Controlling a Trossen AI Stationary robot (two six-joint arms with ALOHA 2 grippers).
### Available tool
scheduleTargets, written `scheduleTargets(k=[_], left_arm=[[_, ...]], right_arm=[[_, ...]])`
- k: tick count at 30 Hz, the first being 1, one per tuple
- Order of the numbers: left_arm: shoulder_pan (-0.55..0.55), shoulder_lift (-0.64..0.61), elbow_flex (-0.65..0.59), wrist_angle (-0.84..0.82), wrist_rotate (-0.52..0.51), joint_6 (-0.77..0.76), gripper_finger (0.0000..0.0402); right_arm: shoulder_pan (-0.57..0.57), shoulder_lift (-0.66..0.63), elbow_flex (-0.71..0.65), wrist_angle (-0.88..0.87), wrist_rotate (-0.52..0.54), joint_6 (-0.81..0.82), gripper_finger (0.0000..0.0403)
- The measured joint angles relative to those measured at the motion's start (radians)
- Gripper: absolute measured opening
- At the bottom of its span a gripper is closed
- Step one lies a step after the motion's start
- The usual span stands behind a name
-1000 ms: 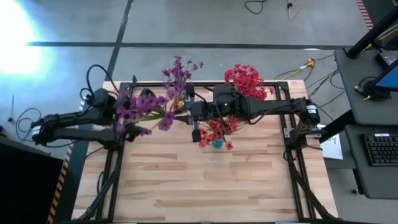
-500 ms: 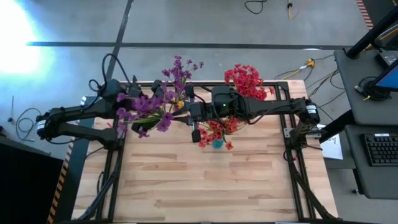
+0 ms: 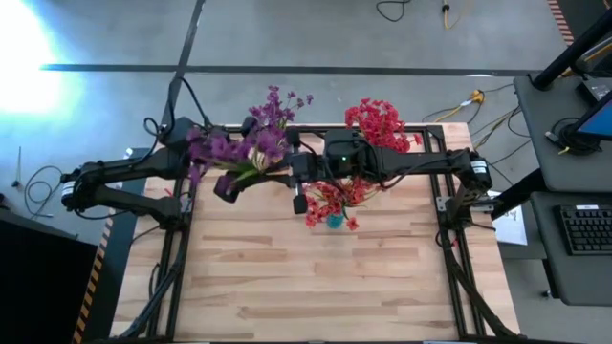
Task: Sort flowers into vase by color
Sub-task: Put the violet flowers into the yellow vase
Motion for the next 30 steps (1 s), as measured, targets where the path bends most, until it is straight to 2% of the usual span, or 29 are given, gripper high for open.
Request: scheduleTargets(k=[4,9,12,14,19,24,26,30], left_arm=[[-0.001,-0.003,0.007,-0.024,-0.006,-0.006,0.0219],[-0.002,-0.009,0.009,-0.032,-0.006,-0.031,0.0109],[-0.002,-0.016,0.009,-0.033,-0.005,-0.052,0.0041],[-0.002,-0.024,0.009,-0.037,-0.005,-0.057,0.0012],[0.0,-0.067,0.009,-0.1,-0.006,-0.047,0.0011],[0.004,-0.165,0.009,-0.243,-0.037,0.035,0.0002],[0.003,-0.213,0.008,-0.341,-0.102,0.097,0.0001],[0.004,-0.281,-0.015,-0.504,-0.328,0.167,0.0001]], right_arm=[[-0.001,0.0,0.0,-0.003,0.045,0.018,0.0013],[-0.005,0.0,0.0,-0.009,0.05,0.022,0.0021],[-0.004,0.0,0.0,-0.024,0.048,0.04,0.0054],[-0.003,0.0,0.0,-0.029,0.057,0.054,0.0087],[-0.003,-0.002,0.0,-0.035,0.095,0.09,0.0169],[-0.003,-0.037,0.0,-0.077,0.189,0.095,0.0218],[-0.003,-0.06,0.0,-0.107,0.231,0.095,0.0229],[-0.003,-0.095,0.0,-0.181,0.259,0.114,0.0244]])
